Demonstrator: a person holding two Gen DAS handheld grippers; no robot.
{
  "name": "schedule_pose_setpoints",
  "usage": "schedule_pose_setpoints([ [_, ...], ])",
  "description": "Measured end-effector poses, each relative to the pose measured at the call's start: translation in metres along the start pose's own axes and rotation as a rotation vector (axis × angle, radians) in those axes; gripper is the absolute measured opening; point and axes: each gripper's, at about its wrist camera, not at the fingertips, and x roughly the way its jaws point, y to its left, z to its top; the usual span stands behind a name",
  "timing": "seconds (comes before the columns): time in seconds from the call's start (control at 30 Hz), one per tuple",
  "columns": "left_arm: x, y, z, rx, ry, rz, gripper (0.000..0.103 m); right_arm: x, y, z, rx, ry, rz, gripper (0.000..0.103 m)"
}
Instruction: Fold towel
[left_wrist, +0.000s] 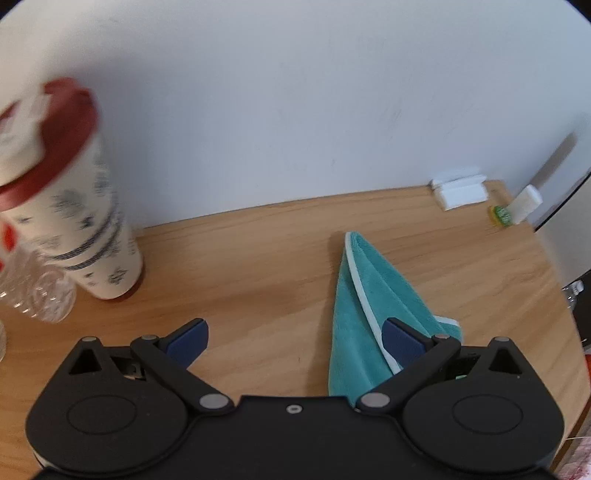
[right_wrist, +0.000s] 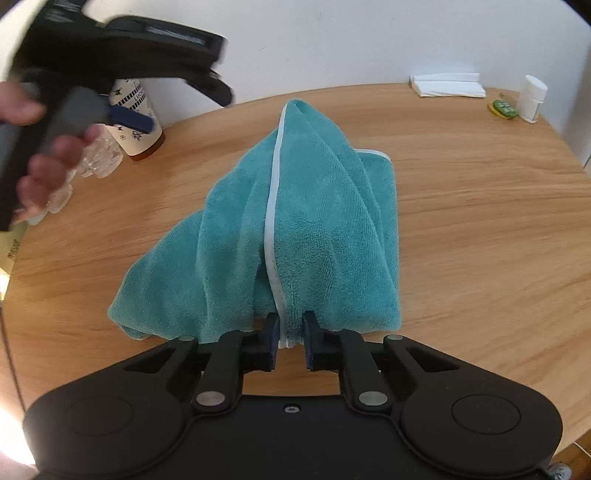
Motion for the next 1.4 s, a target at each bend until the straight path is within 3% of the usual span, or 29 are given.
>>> schedule_pose_setpoints([
  [0.37, 0.072, -0.025, 0.023, 0.017, 0.045, 0.068, 0.103, -0.018, -0.028, 0.005, -0.095, 0.020, 0.118, 0.014],
  [0.53, 0.089, -0.032, 0.029, 0.008, 0.050, 0.067, 0.102, -0.017, -0.047, 0.005, -0.061, 0.042, 0.147, 0.014],
  [0.67, 0.095, -0.041, 0.032, 0.033, 0.051, 0.052, 0.073, -0.016, -0.057, 0.005, -0.048, 0.057, 0.146, 0.014],
  [0.73, 0.095, -0.044, 0.031, 0.048, 0.045, 0.036, 0.063, -0.016, -0.062, 0.005, -0.037, 0.057, 0.151, 0.014],
  [0.87, 0.091, -0.047, 0.029, 0.072, 0.031, 0.027, 0.020, -0.016, -0.070, 0.006, -0.030, 0.060, 0.152, 0.014],
  [1.0, 0.082, -0.041, 0.026, 0.044, 0.009, 0.030, 0.014, -0.020, -0.080, 0.006, -0.028, 0.046, 0.139, 0.014],
  [1.4, 0.009, 0.011, -0.014, -0.046, -0.061, 0.064, 0.013, -0.030, -0.090, 0.011, -0.056, -0.021, 0.086, 0.014],
])
